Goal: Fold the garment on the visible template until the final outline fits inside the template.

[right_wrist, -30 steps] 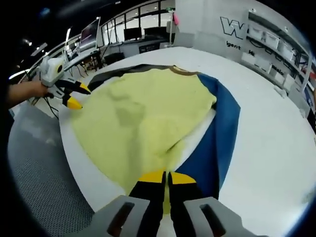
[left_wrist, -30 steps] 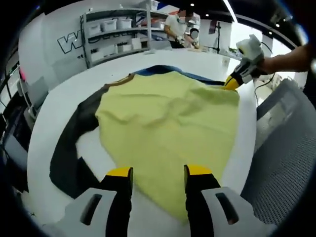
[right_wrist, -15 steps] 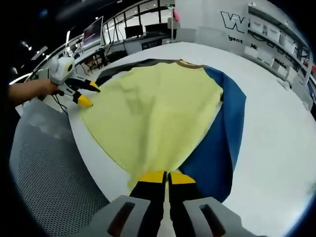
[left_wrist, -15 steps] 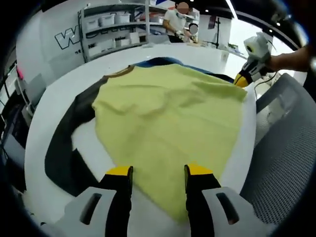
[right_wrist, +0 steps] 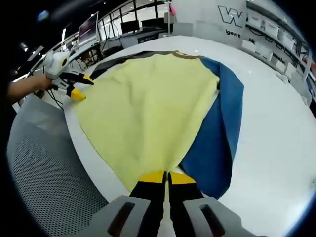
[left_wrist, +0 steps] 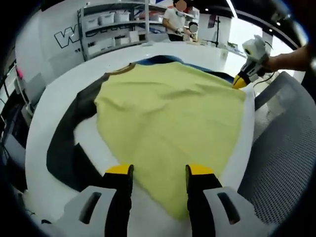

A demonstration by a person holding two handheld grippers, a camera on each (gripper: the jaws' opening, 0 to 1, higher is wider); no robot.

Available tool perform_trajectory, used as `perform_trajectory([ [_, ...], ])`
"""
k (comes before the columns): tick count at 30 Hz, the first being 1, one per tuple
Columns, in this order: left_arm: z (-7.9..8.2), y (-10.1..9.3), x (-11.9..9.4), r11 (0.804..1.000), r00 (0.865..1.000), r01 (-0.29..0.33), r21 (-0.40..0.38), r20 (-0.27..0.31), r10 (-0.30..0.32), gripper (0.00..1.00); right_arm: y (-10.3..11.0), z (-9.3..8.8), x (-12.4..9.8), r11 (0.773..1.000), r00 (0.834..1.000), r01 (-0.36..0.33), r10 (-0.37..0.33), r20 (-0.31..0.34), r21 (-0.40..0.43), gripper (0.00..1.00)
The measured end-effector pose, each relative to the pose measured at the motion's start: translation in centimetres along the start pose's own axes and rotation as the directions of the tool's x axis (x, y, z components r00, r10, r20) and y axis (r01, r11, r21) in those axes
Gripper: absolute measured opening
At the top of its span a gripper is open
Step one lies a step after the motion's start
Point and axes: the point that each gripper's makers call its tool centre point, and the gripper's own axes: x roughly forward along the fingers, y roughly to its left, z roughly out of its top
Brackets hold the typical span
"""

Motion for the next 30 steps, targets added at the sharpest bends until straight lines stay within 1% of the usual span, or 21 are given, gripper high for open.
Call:
perform_trajectory([
  [4,-0.4,0.0,-0.4,1.000,1.000,0.002,0.001,-0.012,-0.002,0.44,0.0,0.0,-0.1,1.000,1.000,-0.004,0.004,-0.001,0.004,0.00],
  [8,-0.4,-0.1,-0.6,1.000,1.000,0.002,0.010,-0.017,-0.002,0.45,-0.1,0.3,-0.7,1.000,1.000,0.000,0.000,0.019,0.007,0.00],
  [9,-0.2,-0.1,-0.6,1.000,1.000,0.005,0.009,-0.009,-0.005,0.46,-0.2,0.5,-0.9,1.000,1.000,0.002,-0.002,0.025,0.009,0.00],
  [10,0.3,-0.2,-0.7,1.000,1.000,0.006,-0.002,0.018,-0.006,0.47,-0.3,0.6,-1.0,1.000,1.000,0.004,-0.004,0.030,0.014,0.00],
  [11,0.5,-0.2,-0.8,1.000,1.000,0.008,-0.010,0.031,-0.008,0.47,-0.4,0.6,-1.1,1.000,0.999,0.008,-0.008,0.032,0.014,0.00],
  [15,0.9,-0.2,-0.9,1.000,0.999,0.009,-0.010,0.043,-0.008,0.48,-0.7,1.1,-1.5,1.000,0.998,0.015,-0.017,0.054,0.024,0.00],
  [19,1.9,-0.1,-1.4,1.000,0.997,0.005,-0.017,0.082,-0.004,0.49,-1.1,1.6,-2.1,0.999,0.997,0.032,-0.034,0.075,0.021,0.00],
  [23,2.4,0.4,-1.9,0.999,0.995,-0.016,-0.029,0.101,0.019,0.49,-2.4,1.9,-2.5,0.996,0.992,0.087,-0.087,0.097,0.007,0.01],
  [27,3.1,1.0,-2.6,0.999,0.991,-0.036,-0.040,0.127,0.041,0.50,-3.5,1.9,-2.9,0.993,0.987,0.116,-0.118,0.107,0.020,0.04],
  [30,3.1,1.5,-2.9,0.998,0.990,-0.045,-0.038,0.128,0.049,0.52,-4.3,1.9,-3.1,0.990,0.984,0.140,-0.141,0.109,0.021,0.06],
])
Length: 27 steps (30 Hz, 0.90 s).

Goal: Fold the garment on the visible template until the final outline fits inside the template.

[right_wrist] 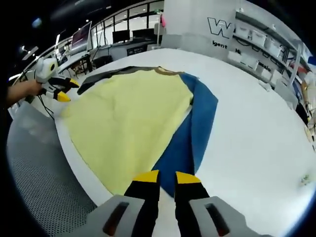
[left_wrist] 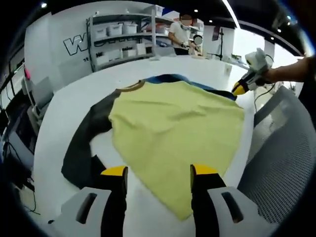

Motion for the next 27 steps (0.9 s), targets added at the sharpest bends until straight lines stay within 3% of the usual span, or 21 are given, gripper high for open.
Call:
perform_trajectory([
  [7,0.6,1.0,-1.0,1.000,0.999,-0.021,-0.012,0.028,0.022,0.56,-1.9,0.0,-0.2,0.997,0.997,0.073,-0.073,0.013,-0.024,0.12],
  [13,0.9,2.0,-1.6,0.998,0.997,-0.056,-0.036,0.050,0.058,0.59,-3.1,-1.8,0.3,0.993,0.992,0.117,-0.118,-0.036,-0.032,0.14],
  [18,1.0,2.1,-1.9,0.997,0.996,-0.068,-0.040,0.054,0.070,0.59,-3.6,-3.1,0.7,0.991,0.989,0.130,-0.131,-0.069,-0.011,0.10],
  [23,0.8,1.9,-1.8,0.997,0.997,-0.063,-0.036,0.047,0.065,0.58,-3.9,-3.0,0.9,0.991,0.989,0.129,-0.127,-0.072,0.023,0.00],
  [27,0.7,1.7,-1.6,0.998,0.997,-0.062,-0.027,0.042,0.063,0.58,-4.1,-2.0,0.3,0.991,0.991,0.124,-0.121,-0.053,0.049,0.00],
])
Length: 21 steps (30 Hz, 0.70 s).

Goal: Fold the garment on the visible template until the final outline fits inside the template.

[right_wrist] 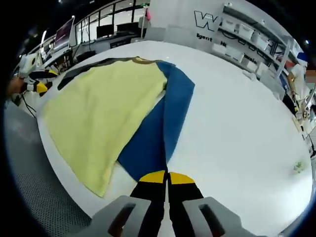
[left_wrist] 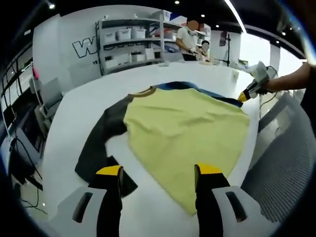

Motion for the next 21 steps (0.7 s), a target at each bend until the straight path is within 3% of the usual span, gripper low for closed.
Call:
perform_trajectory([
  [8,0.3,0.0,0.0,1.000,1.000,0.001,0.003,0.009,-0.001,0.58,-0.3,1.6,-1.0,1.000,0.999,0.001,-0.001,0.038,0.015,0.00],
  [16,0.2,0.1,0.0,1.000,1.000,0.004,0.009,0.008,-0.004,0.57,-0.5,6.1,-3.2,0.999,0.987,-0.008,0.001,0.161,0.045,0.00],
  [21,0.4,0.1,0.1,1.000,1.000,0.006,0.014,0.012,-0.006,0.58,-0.5,8.7,-4.3,1.000,0.978,-0.009,0.007,0.207,0.011,0.00],
])
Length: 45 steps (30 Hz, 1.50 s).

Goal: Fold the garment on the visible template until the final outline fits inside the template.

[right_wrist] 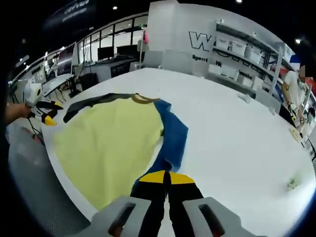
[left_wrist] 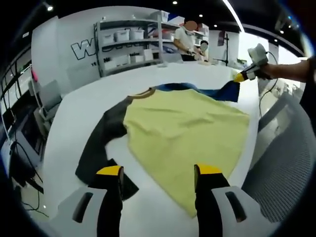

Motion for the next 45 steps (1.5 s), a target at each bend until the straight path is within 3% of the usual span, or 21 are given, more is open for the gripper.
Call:
perform_trajectory([
  [5,0.5,0.1,0.0,1.000,1.000,0.001,0.005,0.008,-0.001,0.58,0.3,2.5,-0.1,1.000,0.999,-0.019,0.020,0.030,-0.025,0.00],
  [14,0.9,0.4,-0.3,1.000,1.000,-0.005,0.004,0.018,0.005,0.59,1.4,5.1,-0.1,0.997,0.996,-0.052,0.056,0.064,-0.057,0.00],
  [27,0.8,0.3,-0.2,1.000,1.000,0.001,0.010,0.012,-0.001,0.59,3.0,10.6,-0.7,0.992,0.981,-0.098,0.109,0.161,-0.075,0.00],
  [45,1.2,0.7,-1.2,1.000,1.000,0.000,0.017,0.014,0.000,0.62,5.4,14.0,0.0,0.980,0.965,-0.158,0.179,0.192,-0.123,0.00],
])
